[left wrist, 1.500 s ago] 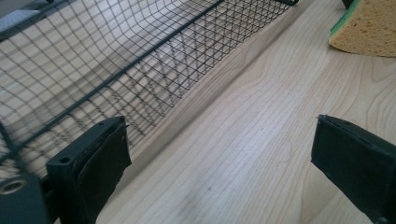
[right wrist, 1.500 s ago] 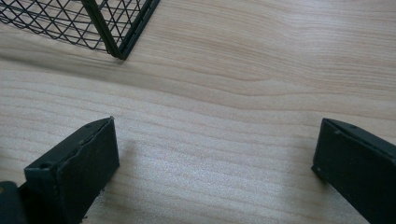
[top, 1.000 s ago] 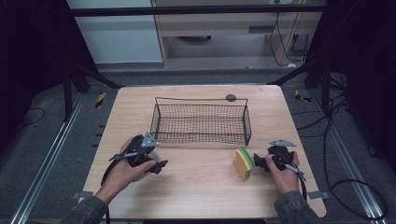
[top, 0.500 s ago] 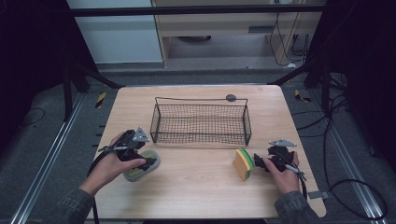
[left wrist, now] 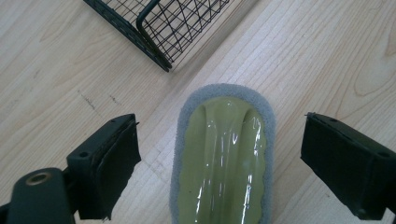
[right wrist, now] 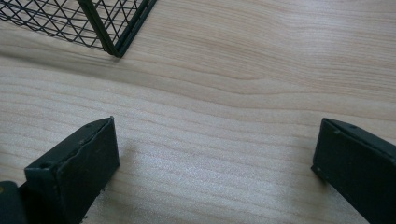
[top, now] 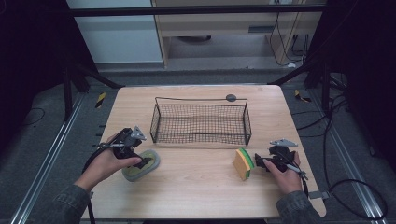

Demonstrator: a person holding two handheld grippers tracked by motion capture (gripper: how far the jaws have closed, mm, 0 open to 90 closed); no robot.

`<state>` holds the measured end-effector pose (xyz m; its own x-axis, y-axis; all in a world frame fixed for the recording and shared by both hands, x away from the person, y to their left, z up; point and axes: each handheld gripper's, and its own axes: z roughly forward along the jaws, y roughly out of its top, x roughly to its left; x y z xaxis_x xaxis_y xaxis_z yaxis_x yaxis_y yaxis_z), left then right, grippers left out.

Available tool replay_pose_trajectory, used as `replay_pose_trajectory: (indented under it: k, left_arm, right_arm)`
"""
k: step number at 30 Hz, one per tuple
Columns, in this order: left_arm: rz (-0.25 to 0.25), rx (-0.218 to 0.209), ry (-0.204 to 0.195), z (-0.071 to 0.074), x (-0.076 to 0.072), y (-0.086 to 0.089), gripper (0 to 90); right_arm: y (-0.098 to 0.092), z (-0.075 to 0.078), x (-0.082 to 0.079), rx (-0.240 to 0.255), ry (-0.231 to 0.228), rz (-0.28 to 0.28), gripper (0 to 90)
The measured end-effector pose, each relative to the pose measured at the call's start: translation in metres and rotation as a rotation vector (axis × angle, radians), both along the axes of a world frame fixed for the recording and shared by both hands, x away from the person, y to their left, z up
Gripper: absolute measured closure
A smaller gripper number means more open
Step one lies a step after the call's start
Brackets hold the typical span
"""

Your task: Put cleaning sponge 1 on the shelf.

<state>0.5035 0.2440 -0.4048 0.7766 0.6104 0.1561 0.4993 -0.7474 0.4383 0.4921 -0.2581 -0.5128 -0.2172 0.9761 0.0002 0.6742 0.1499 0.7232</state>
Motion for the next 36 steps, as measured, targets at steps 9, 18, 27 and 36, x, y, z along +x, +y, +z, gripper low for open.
replay_pose_trajectory:
  k: [9, 18, 27, 36]
  left_arm:
    - [-0.02, 0.068, 0.045, 0.002, 0.004, -0.001, 28.3]
    - [-0.049, 0.108, 0.128, -0.007, 0.003, 0.001, 41.8]
    - [-0.043, 0.117, 0.143, -0.013, 0.009, 0.005, 52.0]
    - [-0.051, 0.108, 0.168, -0.018, 0.013, 0.002, 53.8]
  right_arm:
    - [0.0, 0.0, -0.003, 0.002, 0.002, -0.013, 0.6]
    - [0.0, 0.0, -0.003, 0.002, 0.003, -0.01, 0.5]
    - [0.0, 0.0, -0.003, -0.002, 0.0, -0.003, 0.6]
    - [0.0, 0.0, -0.003, -0.001, 0.001, -0.002, 0.5]
